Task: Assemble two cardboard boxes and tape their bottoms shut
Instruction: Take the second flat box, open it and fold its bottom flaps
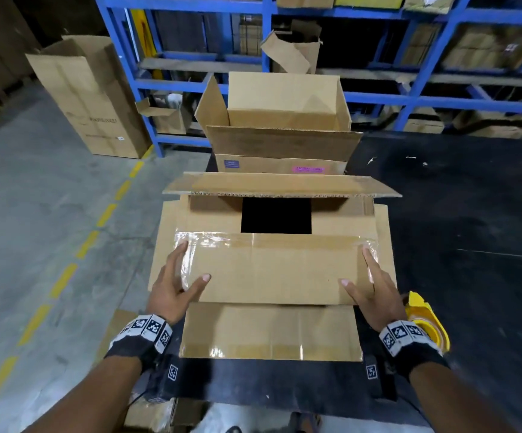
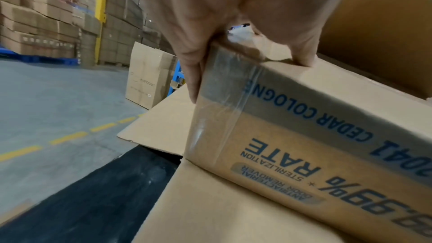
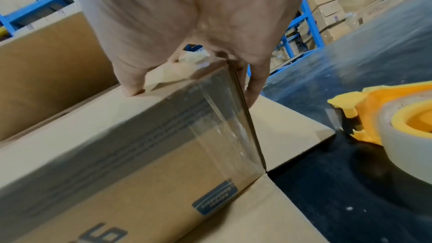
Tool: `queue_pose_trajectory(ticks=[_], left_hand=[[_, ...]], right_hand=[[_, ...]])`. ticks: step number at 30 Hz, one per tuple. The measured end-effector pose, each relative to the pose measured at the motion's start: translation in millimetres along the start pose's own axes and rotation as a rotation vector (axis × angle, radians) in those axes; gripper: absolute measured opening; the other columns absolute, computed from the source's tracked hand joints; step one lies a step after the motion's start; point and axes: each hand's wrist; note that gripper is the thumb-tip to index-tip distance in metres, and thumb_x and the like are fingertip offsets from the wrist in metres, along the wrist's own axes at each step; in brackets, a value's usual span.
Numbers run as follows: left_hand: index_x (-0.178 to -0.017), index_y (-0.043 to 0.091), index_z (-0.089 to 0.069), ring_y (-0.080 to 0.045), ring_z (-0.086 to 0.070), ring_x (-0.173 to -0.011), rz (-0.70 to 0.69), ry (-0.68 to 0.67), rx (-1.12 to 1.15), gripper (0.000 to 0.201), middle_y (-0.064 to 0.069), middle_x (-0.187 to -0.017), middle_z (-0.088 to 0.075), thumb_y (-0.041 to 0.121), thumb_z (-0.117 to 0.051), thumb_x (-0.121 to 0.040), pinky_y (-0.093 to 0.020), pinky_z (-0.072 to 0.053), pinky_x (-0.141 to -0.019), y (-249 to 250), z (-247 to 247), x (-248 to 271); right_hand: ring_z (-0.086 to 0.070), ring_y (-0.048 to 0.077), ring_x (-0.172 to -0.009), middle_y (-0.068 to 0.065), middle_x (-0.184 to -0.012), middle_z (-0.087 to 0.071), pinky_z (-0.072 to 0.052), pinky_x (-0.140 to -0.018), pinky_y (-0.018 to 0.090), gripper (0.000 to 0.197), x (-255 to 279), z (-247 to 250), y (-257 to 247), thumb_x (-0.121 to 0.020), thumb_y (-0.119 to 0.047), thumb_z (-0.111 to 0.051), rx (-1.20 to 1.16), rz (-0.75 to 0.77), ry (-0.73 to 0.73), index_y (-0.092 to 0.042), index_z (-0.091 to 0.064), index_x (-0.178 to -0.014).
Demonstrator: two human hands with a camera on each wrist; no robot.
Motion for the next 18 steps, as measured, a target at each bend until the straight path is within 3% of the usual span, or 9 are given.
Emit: queue_pose_trajectory(ticks=[1,2,3,5,7,10,12,15,18], left_hand=[[-0.151,0.051,-0.030,-0.038,-0.056,-0.131,0.003,0.013,0.001,0.085,-0.011,-0.144,-0.059,0.058,-0.078,-0.081,-0.042,-0.051,-0.103,-1,-1,1],[-0.146,0.054,-0.031,-0.041,-0.056,-0.128,0.012,0.034,0.002,0.087,-0.016,-0.140,-0.060,0.063,-0.080,-0.075,-0.052,-0.051,-0.102,-2,-1,0],[-0.143,0.056,-0.028,-0.035,-0.054,-0.130,0.014,0.060,0.014,0.093,-0.012,-0.142,-0.057,0.067,-0.082,-0.069,-0.055,-0.050,-0.103,-2,1,-2],[-0.149,0.054,-0.013,-0.028,-0.050,-0.137,0.030,0.092,0.044,0.119,-0.011,-0.151,-0.048,0.060,-0.091,-0.060,-0.055,-0.047,-0.108,6,8,-14],[-0.156,0.052,0.014,-0.033,-0.051,-0.137,0.026,0.097,0.041,0.148,-0.020,-0.154,-0.044,0.045,-0.096,-0.057,-0.056,-0.045,-0.110,18,21,-31],[-0.148,0.057,0.032,-0.037,-0.046,-0.142,-0.034,0.046,-0.013,0.157,-0.021,-0.162,-0.034,0.036,-0.096,-0.059,-0.055,-0.044,-0.110,42,43,-58],[-0.150,0.056,0.029,-0.034,-0.041,-0.146,-0.082,-0.063,-0.104,0.153,-0.006,-0.166,-0.030,0.034,-0.096,-0.064,-0.055,-0.040,-0.114,56,52,-72],[-0.154,0.059,0.010,-0.031,-0.040,-0.147,-0.144,-0.218,-0.242,0.129,0.032,-0.160,-0.012,0.043,-0.089,-0.073,-0.047,-0.038,-0.115,59,53,-82],[-0.157,0.056,0.001,-0.026,-0.035,-0.151,-0.087,-0.223,-0.204,0.116,0.038,-0.156,-0.008,0.057,-0.081,-0.076,-0.041,-0.034,-0.118,39,43,-73]], right_hand=[[-0.041,0.034,-0.136,0.010,-0.154,-0.038,-0.039,-0.107,0.055,0.099,2,0,0,-0.084,-0.055,-0.070,-0.041,0.003,0.022,-0.062,0.004,-0.150],[-0.040,0.033,-0.137,0.009,-0.156,-0.034,-0.041,-0.106,0.055,0.109,4,1,0,-0.080,-0.052,-0.077,-0.069,-0.002,0.054,-0.058,0.005,-0.151],[-0.041,0.032,-0.137,0.007,-0.158,-0.032,-0.043,-0.106,0.056,0.120,4,3,-1,-0.074,-0.048,-0.083,-0.088,-0.003,0.096,-0.056,0.010,-0.151],[-0.048,0.029,-0.132,0.005,-0.154,-0.038,-0.045,-0.104,0.054,0.141,-1,13,-7,-0.064,-0.039,-0.093,-0.123,-0.007,0.147,-0.056,0.020,-0.147],[-0.050,0.024,-0.127,0.005,-0.152,-0.042,-0.044,-0.107,0.052,0.153,-12,26,-16,-0.059,-0.030,-0.097,-0.151,-0.021,0.132,-0.056,0.025,-0.147],[-0.049,0.031,-0.134,0.004,-0.157,-0.040,-0.040,-0.110,0.059,0.158,-32,47,-31,-0.052,-0.033,-0.099,-0.158,0.006,0.123,-0.061,0.027,-0.143],[-0.045,0.033,-0.139,0.001,-0.163,-0.031,-0.039,-0.110,0.062,0.156,-45,59,-39,-0.050,-0.038,-0.099,-0.142,0.055,0.116,-0.065,0.025,-0.142],[-0.033,0.029,-0.146,-0.002,-0.166,-0.021,-0.034,-0.114,0.056,0.147,-60,66,-47,-0.052,-0.050,-0.095,-0.016,0.093,-0.014,-0.067,0.018,-0.143],[-0.029,0.027,-0.149,-0.003,-0.165,-0.024,-0.030,-0.117,0.050,0.136,-61,55,-42,-0.051,-0.067,-0.088,0.038,0.064,-0.154,-0.071,0.012,-0.142]])
Point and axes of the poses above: each hand's wrist, its own x-axis away from the middle knuckle, its own z-axis out of the back of the hand, y = z × x
